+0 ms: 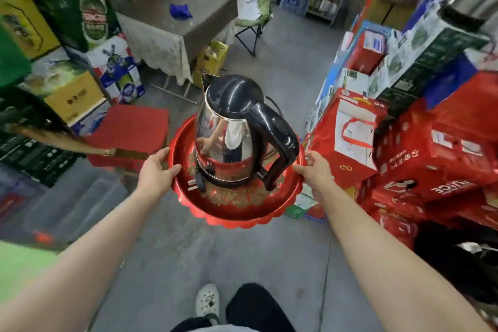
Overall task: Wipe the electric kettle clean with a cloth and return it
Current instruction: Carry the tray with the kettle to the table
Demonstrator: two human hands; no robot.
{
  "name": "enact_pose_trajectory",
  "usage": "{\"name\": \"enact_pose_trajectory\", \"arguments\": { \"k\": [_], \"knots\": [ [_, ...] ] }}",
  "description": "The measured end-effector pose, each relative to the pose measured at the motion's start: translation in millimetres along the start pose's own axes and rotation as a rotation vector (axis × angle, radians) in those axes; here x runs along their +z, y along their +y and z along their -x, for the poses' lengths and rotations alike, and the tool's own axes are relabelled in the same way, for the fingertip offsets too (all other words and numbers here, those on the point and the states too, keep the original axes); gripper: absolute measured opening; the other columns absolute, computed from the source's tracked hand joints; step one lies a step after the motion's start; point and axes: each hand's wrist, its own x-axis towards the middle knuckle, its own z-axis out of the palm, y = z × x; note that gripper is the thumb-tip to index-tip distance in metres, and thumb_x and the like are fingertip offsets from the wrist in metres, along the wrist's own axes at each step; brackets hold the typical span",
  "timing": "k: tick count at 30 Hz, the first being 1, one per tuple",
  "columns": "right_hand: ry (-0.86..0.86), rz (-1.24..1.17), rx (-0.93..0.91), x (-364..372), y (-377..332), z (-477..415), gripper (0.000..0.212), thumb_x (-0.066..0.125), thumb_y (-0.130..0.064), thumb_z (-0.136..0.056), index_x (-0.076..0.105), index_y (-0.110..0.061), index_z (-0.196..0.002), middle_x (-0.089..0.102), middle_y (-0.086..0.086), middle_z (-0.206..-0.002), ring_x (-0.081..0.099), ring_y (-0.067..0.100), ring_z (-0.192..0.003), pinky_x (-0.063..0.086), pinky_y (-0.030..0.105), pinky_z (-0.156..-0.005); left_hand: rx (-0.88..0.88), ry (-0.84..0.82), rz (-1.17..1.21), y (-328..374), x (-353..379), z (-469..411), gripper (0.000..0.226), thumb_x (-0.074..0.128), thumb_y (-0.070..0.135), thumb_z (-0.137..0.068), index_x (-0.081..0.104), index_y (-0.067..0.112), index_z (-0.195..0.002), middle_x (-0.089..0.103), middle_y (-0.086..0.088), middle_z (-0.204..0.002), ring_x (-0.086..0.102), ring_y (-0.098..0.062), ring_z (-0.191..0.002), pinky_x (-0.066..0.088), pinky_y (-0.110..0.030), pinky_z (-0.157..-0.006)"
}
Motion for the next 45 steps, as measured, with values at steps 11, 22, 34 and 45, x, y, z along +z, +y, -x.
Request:
{"name": "enact_pose_trajectory", "arguments": {
  "k": [11, 22, 34, 45],
  "knots": [
    [0.035, -0.044, -0.013, -4.9, -113.8, -247.3, 0.037, 0.071, 0.008, -0.083, 0.059, -0.009, -0.113, 0.067, 0.010, -0.091, 0.066, 0.025, -0.074, 0.058, 0.037, -0.067, 0.032, -0.038, 0.008, 131.8, 105.4, -240.0, 0.053, 0.064, -0.006, -0.088, 0.053, 0.008, -0.138, 0.065, -0.005, -0.101, 0.065, -0.017, -0.077, 0.058, -0.036, -0.078],
    [-0.018, -0.035, -0.030, 5.4, -261.4, -508.7, 0.033, 0.063, 0.012, -0.086, 0.055, -0.010, -0.109, 0.063, 0.009, -0.089, 0.061, 0.018, -0.067, 0.050, 0.022, -0.050, 0.017, 0.018, -0.001, 261.6, 188.1, -479.3, 0.056, 0.067, 0.002, -0.088, 0.052, 0.013, -0.141, 0.069, -0.015, -0.115, 0.067, -0.034, -0.100, 0.056, -0.047, -0.090],
    [0.032, -0.002, -0.042, 54.6, -414.9, -797.8, 0.038, 0.066, 0.011, -0.083, 0.057, -0.006, -0.115, 0.065, 0.020, -0.103, 0.063, 0.029, -0.089, 0.056, 0.048, -0.080, -0.005, -0.008, 0.020, 385.6, 269.1, -775.6, 0.045, 0.064, -0.002, -0.088, 0.060, 0.017, -0.128, 0.071, -0.001, -0.088, 0.071, -0.031, -0.082, 0.058, -0.049, -0.083],
    [-0.033, 0.094, -0.085, 98.0, -537.5, -1076.6, 0.035, 0.069, 0.008, -0.081, 0.057, -0.012, -0.107, 0.064, 0.009, -0.093, 0.062, 0.024, -0.084, 0.056, 0.044, -0.083, -0.087, 0.136, -0.012, 475.4, 353.3, -1015.8, 0.054, 0.068, 0.005, -0.088, 0.053, 0.013, -0.139, 0.069, -0.009, -0.109, 0.067, -0.026, -0.091, 0.056, -0.042, -0.090]
  ]
}}
